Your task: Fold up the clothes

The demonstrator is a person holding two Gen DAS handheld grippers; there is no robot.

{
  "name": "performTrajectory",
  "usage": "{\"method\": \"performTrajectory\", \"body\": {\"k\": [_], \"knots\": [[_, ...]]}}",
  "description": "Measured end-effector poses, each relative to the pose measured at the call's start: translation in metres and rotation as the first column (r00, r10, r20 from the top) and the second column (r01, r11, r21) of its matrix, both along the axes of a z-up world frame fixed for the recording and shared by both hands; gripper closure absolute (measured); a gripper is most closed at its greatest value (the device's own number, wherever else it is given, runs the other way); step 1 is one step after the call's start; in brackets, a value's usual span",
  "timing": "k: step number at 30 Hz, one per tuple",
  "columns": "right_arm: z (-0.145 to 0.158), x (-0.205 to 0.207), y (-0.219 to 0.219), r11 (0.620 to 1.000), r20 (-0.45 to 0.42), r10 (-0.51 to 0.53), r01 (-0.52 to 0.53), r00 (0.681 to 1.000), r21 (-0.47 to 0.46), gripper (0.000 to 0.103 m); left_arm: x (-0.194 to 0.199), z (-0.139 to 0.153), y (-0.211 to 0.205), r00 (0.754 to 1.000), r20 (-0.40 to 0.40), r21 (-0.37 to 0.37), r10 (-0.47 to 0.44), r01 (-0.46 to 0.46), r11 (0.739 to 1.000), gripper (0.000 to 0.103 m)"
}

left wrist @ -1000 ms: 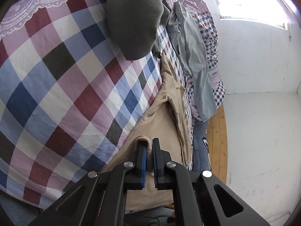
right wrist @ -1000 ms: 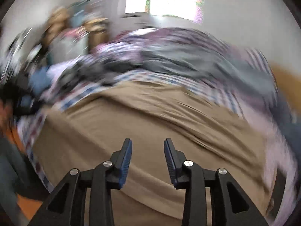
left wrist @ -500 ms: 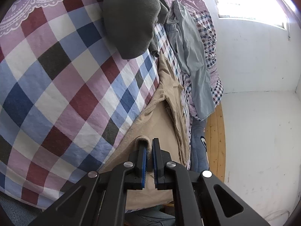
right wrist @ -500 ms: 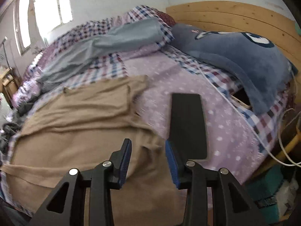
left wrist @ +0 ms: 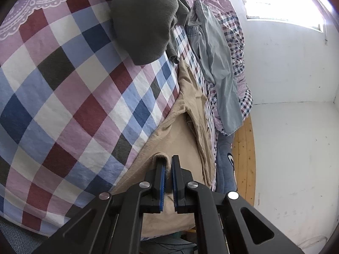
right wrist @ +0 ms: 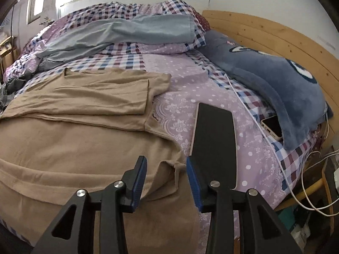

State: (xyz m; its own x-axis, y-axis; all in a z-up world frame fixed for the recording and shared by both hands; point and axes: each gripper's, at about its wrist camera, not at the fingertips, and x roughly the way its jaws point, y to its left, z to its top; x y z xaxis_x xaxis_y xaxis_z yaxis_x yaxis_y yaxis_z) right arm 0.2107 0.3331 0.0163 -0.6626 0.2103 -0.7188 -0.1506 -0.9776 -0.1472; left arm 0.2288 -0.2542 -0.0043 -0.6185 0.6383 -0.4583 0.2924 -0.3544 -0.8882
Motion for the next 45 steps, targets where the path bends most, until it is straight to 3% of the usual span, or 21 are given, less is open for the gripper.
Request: {"method": "performTrajectory", "body": {"k": [8,10,16,19,22,27,32,41,45], "knots": [[-0.014,-0.009,0.005,1.000,0.049,-0.027,0.028,0.998,-0.009,0.063,0.000,0.000,0.000,1.000,0.001,0.003,-0.002,0.002,1.000,0.098],[-0.012,-0.006,0.008,0.999,0.041,-0.039,0.039,0.998,-0.013,0.083,0.000,0.000,0.000,1.000,0.001,0.004,-0.001,0.001,1.000,0.098],[-0.007,0.003,0.015,0.995,0.030,-0.041,0.043,0.999,-0.091,0.097,0.001,0.000,0.001,1.000,-0.001,0.007,0.001,-0.001,1.000,0.098],[-0.004,0.010,0.028,0.980,0.014,-0.067,0.068,0.998,-0.189,0.098,0.001,0.000,0.000,1.000,-0.001,0.007,0.002,-0.002,1.000,0.098],[-0.003,0.019,0.043,0.946,0.003,-0.101,0.097,0.995,-0.310,0.098,0.002,0.000,0.000,1.000,-0.001,0.010,0.005,-0.005,1.000,0.098],[-0.013,0.028,0.072,0.830,0.003,-0.154,0.132,0.988,-0.543,0.097,0.003,0.001,0.000,1.000,-0.002,0.013,0.005,-0.005,1.000,0.098],[-0.025,0.026,0.086,0.751,0.028,-0.184,0.159,0.982,-0.640,0.094,0.001,0.001,0.001,1.000,0.001,0.011,0.002,-0.002,1.000,0.098],[-0.026,0.013,0.076,0.814,0.048,-0.174,0.171,0.984,-0.556,0.082,0.001,0.000,0.002,1.000,0.007,0.003,0.000,0.000,1.000,0.098],[-0.028,0.009,0.079,0.804,0.046,-0.183,0.177,0.982,-0.567,0.081,0.001,0.001,0.002,1.000,0.007,0.001,-0.002,0.002,1.000,0.098]]}}
